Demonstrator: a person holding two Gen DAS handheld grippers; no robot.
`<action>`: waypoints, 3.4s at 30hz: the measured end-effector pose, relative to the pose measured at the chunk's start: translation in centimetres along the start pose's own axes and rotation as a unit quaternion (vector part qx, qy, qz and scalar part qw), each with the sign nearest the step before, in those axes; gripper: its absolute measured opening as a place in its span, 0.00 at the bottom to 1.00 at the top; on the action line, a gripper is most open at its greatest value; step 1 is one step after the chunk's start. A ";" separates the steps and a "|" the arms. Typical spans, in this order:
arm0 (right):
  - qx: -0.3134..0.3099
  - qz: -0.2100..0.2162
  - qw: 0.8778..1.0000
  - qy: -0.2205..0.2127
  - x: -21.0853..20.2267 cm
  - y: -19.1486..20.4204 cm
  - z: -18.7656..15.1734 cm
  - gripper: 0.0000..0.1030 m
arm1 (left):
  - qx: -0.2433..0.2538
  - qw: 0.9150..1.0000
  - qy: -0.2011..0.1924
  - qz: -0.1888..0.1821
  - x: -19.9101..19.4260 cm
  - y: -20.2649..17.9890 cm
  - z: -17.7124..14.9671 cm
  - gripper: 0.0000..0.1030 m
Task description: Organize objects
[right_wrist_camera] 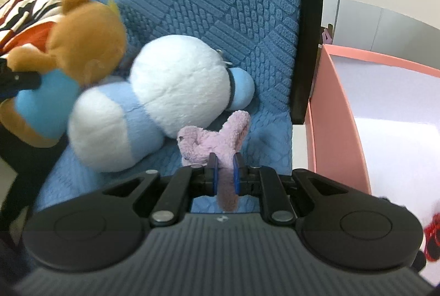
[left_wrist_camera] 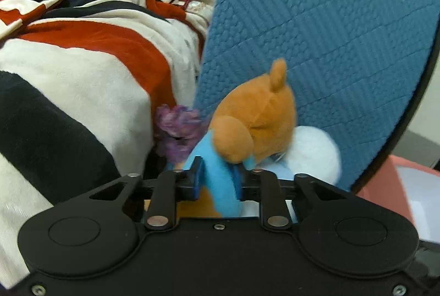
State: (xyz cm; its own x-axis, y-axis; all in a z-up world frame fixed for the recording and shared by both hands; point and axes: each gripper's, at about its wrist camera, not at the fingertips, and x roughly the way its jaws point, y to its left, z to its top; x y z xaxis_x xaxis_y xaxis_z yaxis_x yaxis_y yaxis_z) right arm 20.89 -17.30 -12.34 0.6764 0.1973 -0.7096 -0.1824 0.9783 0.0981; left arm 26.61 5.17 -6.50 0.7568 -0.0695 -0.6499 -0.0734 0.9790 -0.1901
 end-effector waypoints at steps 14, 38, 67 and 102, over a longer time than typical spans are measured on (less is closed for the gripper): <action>0.006 0.011 1.000 0.028 -5.6 0.1 -5.8 0.14 | 0.045 0.997 0.024 -0.049 -1.9 -4.0 -3.3 0.04; 0.001 0.043 0.996 0.084 -2.8 1.3 -7.7 0.60 | 0.156 0.984 -0.014 0.081 1.4 -4.2 -1.6 0.84; -0.005 0.029 0.996 0.083 -0.4 1.0 -7.5 0.52 | 0.081 0.995 0.011 0.048 4.2 -1.4 0.8 0.51; -0.005 0.047 0.998 0.038 -5.9 -0.3 -7.0 0.52 | -0.053 0.981 0.164 -0.087 -2.2 -1.8 -8.8 0.52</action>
State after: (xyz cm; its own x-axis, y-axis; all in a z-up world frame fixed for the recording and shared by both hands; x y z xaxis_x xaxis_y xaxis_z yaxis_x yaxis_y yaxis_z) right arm 11.99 -19.24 -13.06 0.5993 0.2831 -0.7488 -0.2509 0.9547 0.1602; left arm 19.41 1.91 -11.19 0.5163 -0.3082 -0.7990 -0.0421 0.9227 -0.3831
